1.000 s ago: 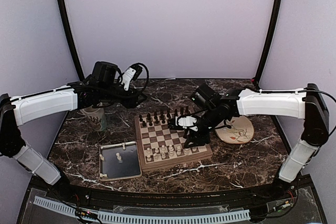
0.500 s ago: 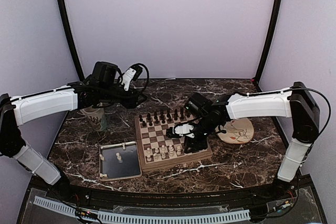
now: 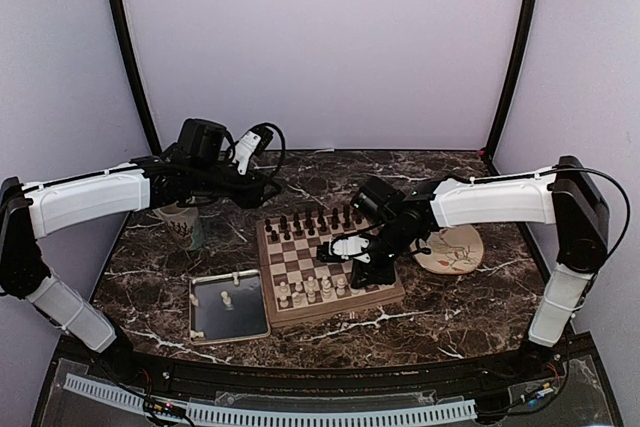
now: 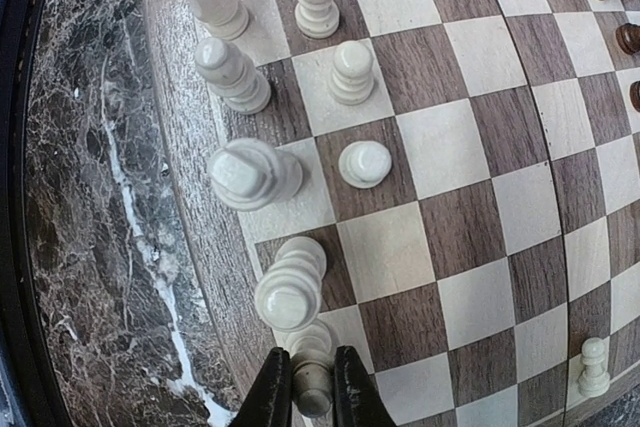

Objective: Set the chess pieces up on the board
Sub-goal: Adjust the bishop at f1.

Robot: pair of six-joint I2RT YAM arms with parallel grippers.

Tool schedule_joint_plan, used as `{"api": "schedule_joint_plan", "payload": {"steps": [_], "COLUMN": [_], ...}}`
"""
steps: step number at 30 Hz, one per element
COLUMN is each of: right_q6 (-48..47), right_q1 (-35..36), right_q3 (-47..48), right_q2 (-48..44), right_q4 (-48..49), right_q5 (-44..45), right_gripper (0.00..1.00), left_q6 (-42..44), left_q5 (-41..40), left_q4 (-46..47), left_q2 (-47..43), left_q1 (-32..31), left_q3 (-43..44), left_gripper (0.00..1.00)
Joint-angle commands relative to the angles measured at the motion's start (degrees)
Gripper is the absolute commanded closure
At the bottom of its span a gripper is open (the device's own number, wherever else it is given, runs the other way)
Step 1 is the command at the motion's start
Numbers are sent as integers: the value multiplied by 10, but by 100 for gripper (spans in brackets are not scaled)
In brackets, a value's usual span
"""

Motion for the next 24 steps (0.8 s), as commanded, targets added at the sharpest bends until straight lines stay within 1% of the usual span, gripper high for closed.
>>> {"api": "schedule_joint_plan", "payload": {"steps": [1, 24], "right_q6": [-1, -7], "right_q1": [5, 5], "right_q3": [-1, -10], "right_q2": [0, -17], "right_q4": [-3, -10], "right_q5": [15, 22], "right_gripper": [87, 88], "left_q6": [6, 5], "left_q5": [8, 12], "left_q4": [-4, -5], "left_q2": [-2, -1], "left_q1": [0, 0], "left_q3": [9, 10], "left_gripper": [53, 53]}}
